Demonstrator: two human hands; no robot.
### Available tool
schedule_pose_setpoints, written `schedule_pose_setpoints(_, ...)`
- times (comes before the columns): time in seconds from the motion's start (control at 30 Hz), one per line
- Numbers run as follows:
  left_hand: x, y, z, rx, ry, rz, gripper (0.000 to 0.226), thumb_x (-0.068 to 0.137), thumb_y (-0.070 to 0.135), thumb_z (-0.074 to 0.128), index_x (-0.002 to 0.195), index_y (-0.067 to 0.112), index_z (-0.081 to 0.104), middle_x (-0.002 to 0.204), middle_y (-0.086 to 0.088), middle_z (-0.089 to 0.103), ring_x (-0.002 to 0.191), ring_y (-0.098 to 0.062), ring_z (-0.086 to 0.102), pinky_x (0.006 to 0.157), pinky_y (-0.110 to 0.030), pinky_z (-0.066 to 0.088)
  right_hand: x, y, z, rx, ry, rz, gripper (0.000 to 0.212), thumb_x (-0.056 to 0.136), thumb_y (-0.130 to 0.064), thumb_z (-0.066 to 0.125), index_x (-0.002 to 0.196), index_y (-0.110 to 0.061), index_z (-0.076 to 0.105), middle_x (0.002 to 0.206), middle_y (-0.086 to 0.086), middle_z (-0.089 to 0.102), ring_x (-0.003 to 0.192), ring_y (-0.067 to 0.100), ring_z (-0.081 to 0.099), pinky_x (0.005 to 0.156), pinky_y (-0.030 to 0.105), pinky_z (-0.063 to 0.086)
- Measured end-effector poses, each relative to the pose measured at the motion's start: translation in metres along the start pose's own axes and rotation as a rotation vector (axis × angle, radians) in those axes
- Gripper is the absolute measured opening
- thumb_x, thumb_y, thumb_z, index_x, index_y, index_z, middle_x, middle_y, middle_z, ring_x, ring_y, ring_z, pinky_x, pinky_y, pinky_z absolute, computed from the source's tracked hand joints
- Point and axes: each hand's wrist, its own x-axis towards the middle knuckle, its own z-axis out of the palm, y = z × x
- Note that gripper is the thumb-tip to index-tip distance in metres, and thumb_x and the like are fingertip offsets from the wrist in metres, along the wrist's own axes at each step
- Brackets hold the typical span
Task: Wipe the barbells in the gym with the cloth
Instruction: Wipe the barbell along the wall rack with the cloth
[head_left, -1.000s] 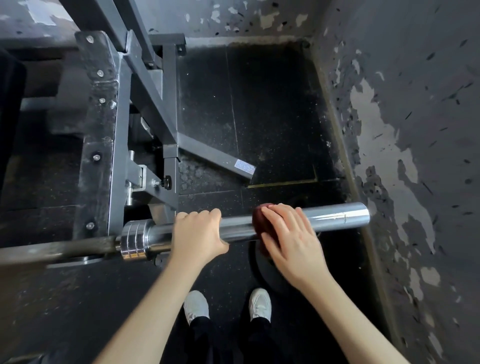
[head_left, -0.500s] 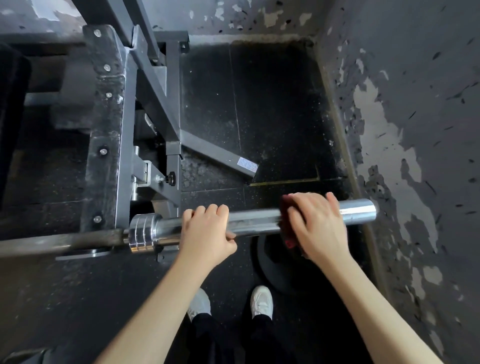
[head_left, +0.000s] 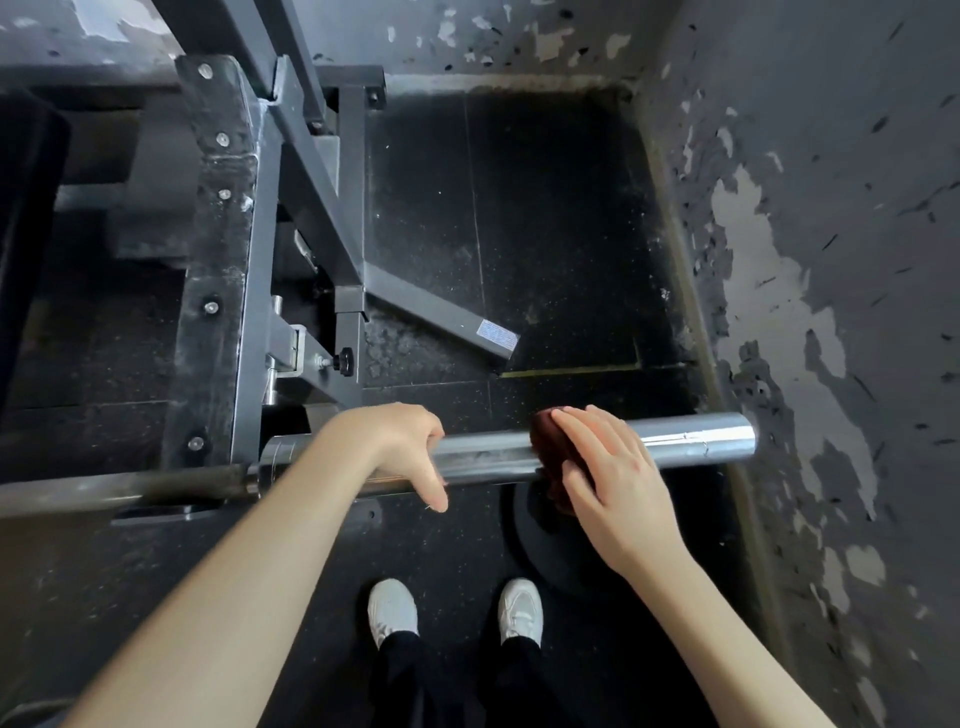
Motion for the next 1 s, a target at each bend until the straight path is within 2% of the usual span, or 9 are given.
schedule_pose_setpoints(0.13, 0.01, 0.003, 0.018, 0.088, 0.07, -0.039, 0.03, 0.071, 0.034, 0.073, 0.084, 0.019, 0.05, 0.084, 0.01, 0.06, 0.083, -0.016, 0.061, 0.061, -0.028, 0.045, 0.007, 0.008, -0.005, -0.131, 0.071, -0.006, 0.045, 0.089, -0.032, 0.039, 0.125, -0.019, 0.063, 0.127, -0.003, 0.061, 0.124, 0.024, 0.048, 0.108, 0.038, 0.032)
schedule_pose_setpoints(0.2, 0.008, 0.003, 0.024, 0.139, 0.169, -0.038, 0.028, 0.071, 0.032, 0.07, 0.077, 0.021, 0.045, 0.083, 0.005, 0.061, 0.079, -0.018, 0.06, 0.058, -0.028, 0.04, 0.019, 0.0, -0.002, -0.113, 0.122, 0.171, 0.034, 0.091, -0.027, 0.046, 0.116, -0.016, 0.066, 0.121, 0.005, 0.056, 0.114, 0.024, 0.045, 0.098, 0.04, 0.037)
schedule_pose_setpoints(0.27, 0.005, 0.004, 0.027, 0.17, 0.25, -0.042, 0.028, 0.072, 0.033, 0.068, 0.077, 0.022, 0.043, 0.082, 0.005, 0.06, 0.079, -0.018, 0.058, 0.064, -0.03, 0.038, 0.027, -0.022, 0.011, -0.077, 0.171, 0.276, 0.024, 0.091, -0.023, 0.055, 0.109, -0.014, 0.068, 0.11, 0.009, 0.053, 0.103, 0.027, 0.045, 0.083, 0.046, 0.047)
schedule_pose_setpoints(0.33, 0.003, 0.006, 0.031, 0.181, 0.306, -0.065, 0.029, 0.073, 0.034, 0.069, 0.082, 0.022, 0.044, 0.079, 0.006, 0.056, 0.079, -0.019, 0.056, 0.073, -0.033, 0.036, 0.022, -0.043, 0.026, -0.101, 0.158, 0.133, 0.029, 0.088, -0.028, 0.055, 0.11, -0.012, 0.066, 0.103, 0.009, 0.056, 0.095, 0.03, 0.051, 0.069, 0.046, 0.051)
schedule_pose_setpoints(0.5, 0.004, 0.006, 0.054, 0.228, 0.584, -0.075, 0.028, 0.076, 0.033, 0.065, 0.09, 0.023, 0.043, 0.071, 0.01, 0.047, 0.071, -0.016, 0.049, 0.087, -0.034, 0.032, -0.003, -0.01, 0.01, -0.142, 0.045, -0.119, 0.048, 0.09, -0.036, 0.046, 0.134, -0.018, 0.056, 0.128, -0.002, 0.059, 0.12, 0.024, 0.051, 0.108, 0.039, 0.031)
schedule_pose_setpoints(0.6, 0.005, 0.006, 0.068, 0.236, 0.743, -0.092, 0.033, 0.071, 0.03, 0.071, 0.084, 0.022, 0.041, 0.07, 0.01, 0.045, 0.069, -0.017, 0.045, 0.096, -0.036, 0.032, 0.004, -0.002, 0.009, -0.179, 0.163, 0.093, 0.048, 0.091, -0.031, 0.039, 0.132, -0.013, 0.057, 0.122, 0.004, 0.065, 0.123, 0.031, 0.052, 0.109, 0.044, 0.028)
schedule_pose_setpoints(0.73, 0.008, 0.005, 0.085, 0.234, 0.956, -0.071, 0.049, 0.037, 0.014, 0.087, 0.066, 0.017, 0.048, 0.055, 0.003, 0.047, 0.053, -0.022, 0.049, 0.076, -0.038, 0.044, 0.013, -0.046, 0.039, -0.081, 0.228, 0.11, 0.036, 0.089, -0.027, 0.044, 0.116, -0.011, 0.062, 0.107, 0.005, 0.064, 0.105, 0.027, 0.055, 0.096, 0.041, 0.04)
schedule_pose_setpoints(0.87, 0.0, 0.003, 0.077, 0.275, 0.837, -0.028, 0.04, 0.059, 0.025, 0.083, 0.085, 0.018, 0.053, 0.076, 0.004, 0.057, 0.072, -0.02, 0.056, 0.086, -0.039, 0.043, 0.005, -0.031, 0.031, -0.021, 0.116, -0.106, 0.037, 0.092, -0.026, 0.046, 0.124, -0.015, 0.062, 0.121, -0.001, 0.062, 0.116, 0.021, 0.055, 0.101, 0.033, 0.04)
schedule_pose_setpoints(1.0, -0.011, -0.018, 0.038, 0.16, 0.39, -0.078, 0.062, 0.072, 0.057, 0.068, 0.119, 0.024, 0.045, 0.099, 0.014, 0.06, 0.098, -0.014, 0.059, 0.118, -0.054, 0.005, 0.007, -0.007, 0.014, -0.034, 0.123, -0.079, 0.039, 0.091, -0.028, 0.045, 0.124, -0.016, 0.063, 0.123, -0.002, 0.064, 0.119, 0.022, 0.055, 0.105, 0.029, 0.034)
